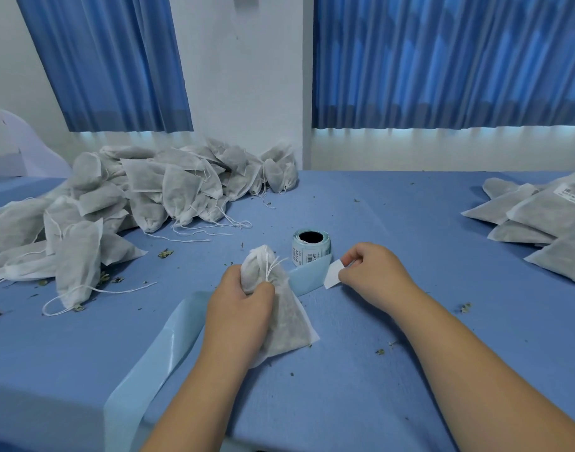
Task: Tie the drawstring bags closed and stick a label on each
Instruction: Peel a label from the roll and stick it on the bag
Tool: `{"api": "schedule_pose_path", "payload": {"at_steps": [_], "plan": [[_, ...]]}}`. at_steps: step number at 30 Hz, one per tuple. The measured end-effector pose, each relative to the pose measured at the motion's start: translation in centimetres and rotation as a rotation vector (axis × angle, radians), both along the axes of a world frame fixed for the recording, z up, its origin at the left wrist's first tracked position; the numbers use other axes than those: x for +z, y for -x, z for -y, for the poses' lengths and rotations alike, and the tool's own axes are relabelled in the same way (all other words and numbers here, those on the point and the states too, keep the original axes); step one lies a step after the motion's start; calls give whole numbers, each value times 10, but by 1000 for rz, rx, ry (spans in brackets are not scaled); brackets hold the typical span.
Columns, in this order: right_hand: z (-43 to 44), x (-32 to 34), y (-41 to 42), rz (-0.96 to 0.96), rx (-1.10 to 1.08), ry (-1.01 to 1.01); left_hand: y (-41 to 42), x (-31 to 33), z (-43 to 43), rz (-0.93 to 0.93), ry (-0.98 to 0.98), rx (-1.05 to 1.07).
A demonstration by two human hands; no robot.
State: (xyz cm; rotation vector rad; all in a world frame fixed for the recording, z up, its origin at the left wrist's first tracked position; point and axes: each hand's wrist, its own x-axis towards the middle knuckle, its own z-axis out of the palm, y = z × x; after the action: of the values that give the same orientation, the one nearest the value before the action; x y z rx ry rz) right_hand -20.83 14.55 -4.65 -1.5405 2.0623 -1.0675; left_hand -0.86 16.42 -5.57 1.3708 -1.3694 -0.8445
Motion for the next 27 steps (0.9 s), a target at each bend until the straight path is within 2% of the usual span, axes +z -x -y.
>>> {"api": "schedule_pose_path", "payload": {"at_steps": [5, 7, 11, 19, 23, 27], "plan": [[-7, 7, 14, -35, -76, -70, 0, 2, -2, 2, -1, 12], [-12, 10, 19, 7, -79, -48, 0, 2, -3, -9, -1, 5], [-24, 20, 18, 219, 28, 25, -2, 2, -5, -29, 21, -66], [-66, 38, 29, 749, 511, 114, 5, 10, -18, -54, 152, -387], [-73, 43, 39, 993, 619, 198, 31, 17, -15, -111, -8, -402], [-73, 41, 37, 1009, 632, 247, 58, 15, -13, -227, -136, -452]]}}
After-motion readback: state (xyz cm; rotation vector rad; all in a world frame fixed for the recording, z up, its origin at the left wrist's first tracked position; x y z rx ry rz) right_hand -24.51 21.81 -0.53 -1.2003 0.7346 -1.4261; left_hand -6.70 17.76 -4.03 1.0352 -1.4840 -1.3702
